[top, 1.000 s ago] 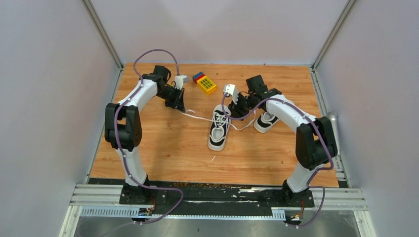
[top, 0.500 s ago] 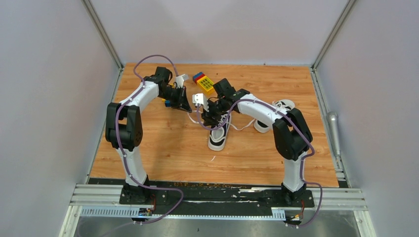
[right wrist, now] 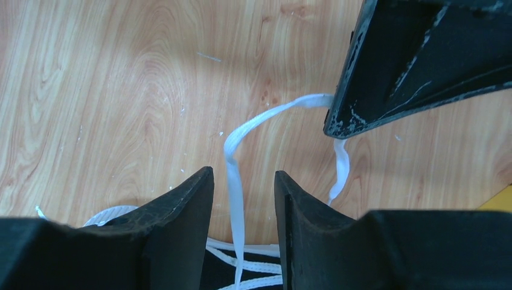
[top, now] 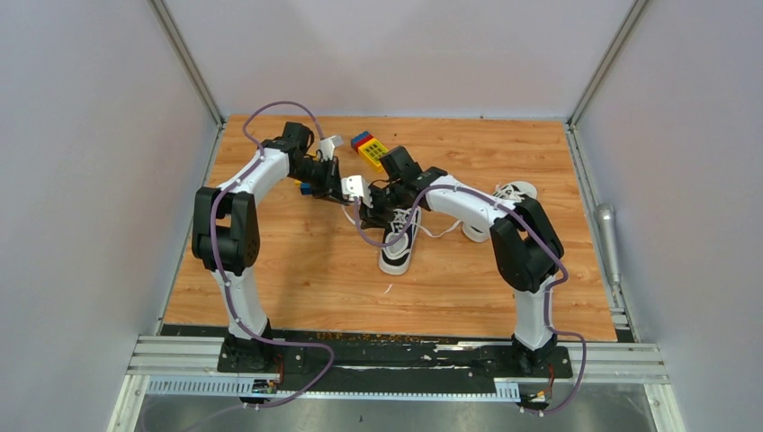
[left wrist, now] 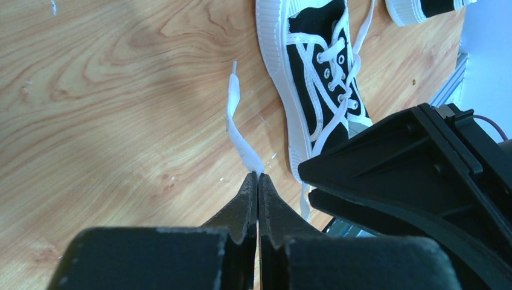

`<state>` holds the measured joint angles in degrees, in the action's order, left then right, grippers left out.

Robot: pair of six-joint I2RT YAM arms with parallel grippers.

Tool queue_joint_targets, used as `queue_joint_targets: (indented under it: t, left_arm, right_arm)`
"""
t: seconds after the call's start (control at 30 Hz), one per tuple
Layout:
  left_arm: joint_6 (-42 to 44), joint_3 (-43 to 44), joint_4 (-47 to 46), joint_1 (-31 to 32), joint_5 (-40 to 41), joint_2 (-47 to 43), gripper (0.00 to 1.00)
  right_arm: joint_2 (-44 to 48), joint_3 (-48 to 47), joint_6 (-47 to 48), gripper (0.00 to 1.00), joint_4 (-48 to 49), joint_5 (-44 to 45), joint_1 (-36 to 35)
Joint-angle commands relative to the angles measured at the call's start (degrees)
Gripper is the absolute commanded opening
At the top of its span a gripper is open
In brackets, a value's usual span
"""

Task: Tie the shoes
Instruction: Wrap the shoelace around the shoelace.

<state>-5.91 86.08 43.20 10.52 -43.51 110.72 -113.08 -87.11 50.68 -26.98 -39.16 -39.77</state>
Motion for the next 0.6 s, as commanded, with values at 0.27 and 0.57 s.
queue_joint_targets:
  t: [0.27, 0.57]
  left_arm:
    - [0.4, 0.1, -0.5, 0.1, -1.0, -2.2, 0.0]
    - [1.0, 0.0, -0.3, 0.1, 0.0, -2.7, 0.0]
  right_arm:
    - [-0.1, 1.0, -1.1, 0.39, 4.1, -3.0, -1.5]
    - [-0.3, 1.7, -0.8, 0.23, 3.7, -2.7, -1.6]
